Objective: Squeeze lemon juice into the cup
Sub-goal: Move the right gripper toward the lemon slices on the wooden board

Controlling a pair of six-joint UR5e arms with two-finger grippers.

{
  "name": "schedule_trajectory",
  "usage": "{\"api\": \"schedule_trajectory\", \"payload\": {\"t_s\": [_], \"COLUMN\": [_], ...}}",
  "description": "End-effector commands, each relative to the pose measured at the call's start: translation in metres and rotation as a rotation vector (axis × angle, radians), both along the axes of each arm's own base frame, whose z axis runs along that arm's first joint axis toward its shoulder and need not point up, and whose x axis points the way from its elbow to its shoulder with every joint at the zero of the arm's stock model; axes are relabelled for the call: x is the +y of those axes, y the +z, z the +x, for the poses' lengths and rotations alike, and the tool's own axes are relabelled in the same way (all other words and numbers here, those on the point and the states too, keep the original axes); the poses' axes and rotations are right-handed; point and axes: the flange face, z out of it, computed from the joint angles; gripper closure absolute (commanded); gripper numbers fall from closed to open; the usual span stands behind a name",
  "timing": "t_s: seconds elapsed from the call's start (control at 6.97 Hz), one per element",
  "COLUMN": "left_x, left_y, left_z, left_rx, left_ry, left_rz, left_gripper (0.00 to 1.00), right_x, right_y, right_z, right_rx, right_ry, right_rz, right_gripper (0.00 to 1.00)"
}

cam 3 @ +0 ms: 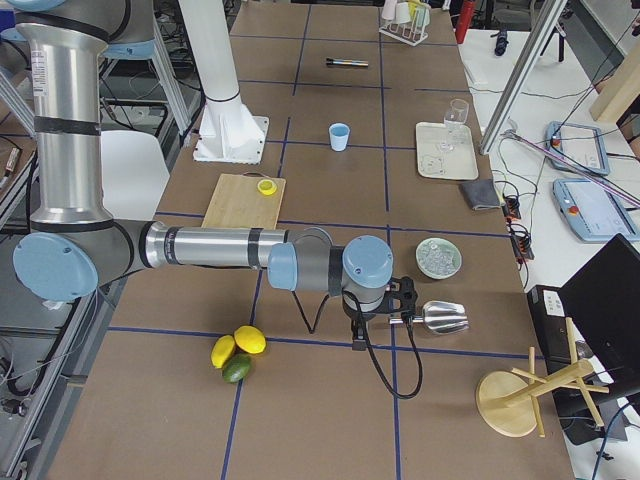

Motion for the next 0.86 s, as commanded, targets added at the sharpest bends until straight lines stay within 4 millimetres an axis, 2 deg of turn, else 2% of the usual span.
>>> {"api": "schedule_trajectory", "payload": {"t_s": [0.0, 0.14, 0.43, 0.57, 0.72], "left_x": [0.0, -0.001, -0.001, -0.008, -0.024], "left_y": [-0.002, -0.013, -0.042, -0.062, -0.08], "left_z": [0.0, 0.0, 0.001, 0.006, 0.016], "left_rx": [0.0, 0.0, 0.01, 0.011, 0.012], "left_ry": [0.0, -0.003, -0.009, 0.002, 0.023], "left_rz": [0.003, 0.023, 0.081, 0.122, 0.162], "left_gripper": [0.0, 0.0, 0.0, 0.0, 0.0], "right_x": [0.0, -0.003, -0.021, -0.028, -0.043], "right_y": [0.0, -0.006, -0.024, -0.039, -0.053], "right_z": [-0.001, -0.001, -0.033, -0.052, -0.078], "right_rx": [0.0, 0.0, -0.006, -0.041, -0.06], "right_ry": [-0.001, 0.008, -0.031, -0.041, -0.09], "right_rz": [0.001, 0.002, 0.097, 0.093, 0.116], "right_gripper": [0.0, 0.0, 0.0, 0.0, 0.0]}}
